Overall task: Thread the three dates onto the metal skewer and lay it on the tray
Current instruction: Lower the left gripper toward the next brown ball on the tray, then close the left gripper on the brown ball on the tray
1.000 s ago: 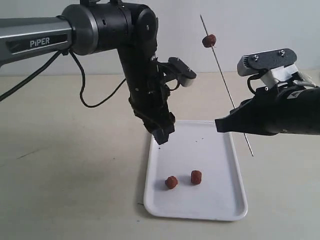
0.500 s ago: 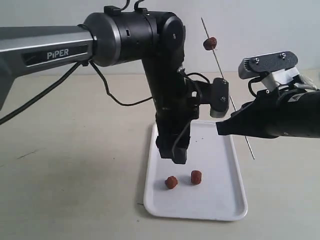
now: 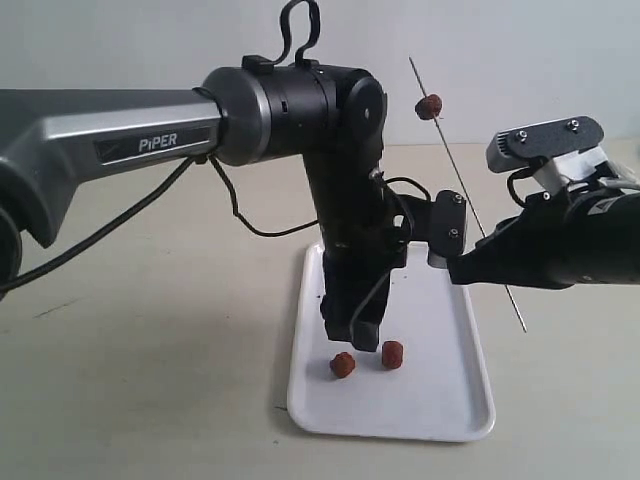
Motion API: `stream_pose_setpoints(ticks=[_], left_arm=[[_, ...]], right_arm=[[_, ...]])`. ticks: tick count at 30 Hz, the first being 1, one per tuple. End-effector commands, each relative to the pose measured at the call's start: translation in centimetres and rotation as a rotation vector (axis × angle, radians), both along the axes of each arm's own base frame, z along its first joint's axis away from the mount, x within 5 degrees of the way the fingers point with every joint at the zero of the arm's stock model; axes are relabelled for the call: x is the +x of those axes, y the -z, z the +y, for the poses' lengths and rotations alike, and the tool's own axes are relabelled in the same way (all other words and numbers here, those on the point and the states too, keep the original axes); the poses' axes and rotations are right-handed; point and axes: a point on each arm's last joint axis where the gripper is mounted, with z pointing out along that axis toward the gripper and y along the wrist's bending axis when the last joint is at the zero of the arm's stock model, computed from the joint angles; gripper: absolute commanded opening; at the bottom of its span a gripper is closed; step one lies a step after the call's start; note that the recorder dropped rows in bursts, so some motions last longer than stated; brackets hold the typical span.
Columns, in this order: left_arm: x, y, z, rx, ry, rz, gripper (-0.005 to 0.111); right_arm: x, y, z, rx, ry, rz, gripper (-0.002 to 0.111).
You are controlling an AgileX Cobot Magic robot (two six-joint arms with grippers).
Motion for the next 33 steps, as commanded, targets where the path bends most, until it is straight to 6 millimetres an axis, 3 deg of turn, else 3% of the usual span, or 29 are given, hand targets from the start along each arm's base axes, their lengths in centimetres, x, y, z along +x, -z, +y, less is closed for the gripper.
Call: stream_pose_setpoints(ticks=[1,5,14,22,33], left_arm=[[-0.5,0.7,-0.1,0.034,0.039,0.013,0.064],[-0.5,0.9,-0.2,0.033,0.037,0.02,0.064],[-1.0,0.8,-0.8,-0.015,0.021,0.059,0.064],[-1.1,1.0,-1.6,-0.034,0.04,-0.013,0.064],[-1.1,2.8,-2.1,-0.023,0.041,-0.006,0.064]], right_arm=[[0.9,-1.0,-1.0,0.042,0.116,-0.084,0.0],[0.9,-1.0,-2.6,0.049,0.166,-0.063,0.0],[0.9,-1.0,-3.0,0.021,0.153,-0.061,0.0],[1.0,-0.9,-5.5,0.03,0.252,-0.053,0.0],[1.0,-0.9,-5.5,0.031,0.25,-0.05,0.0]])
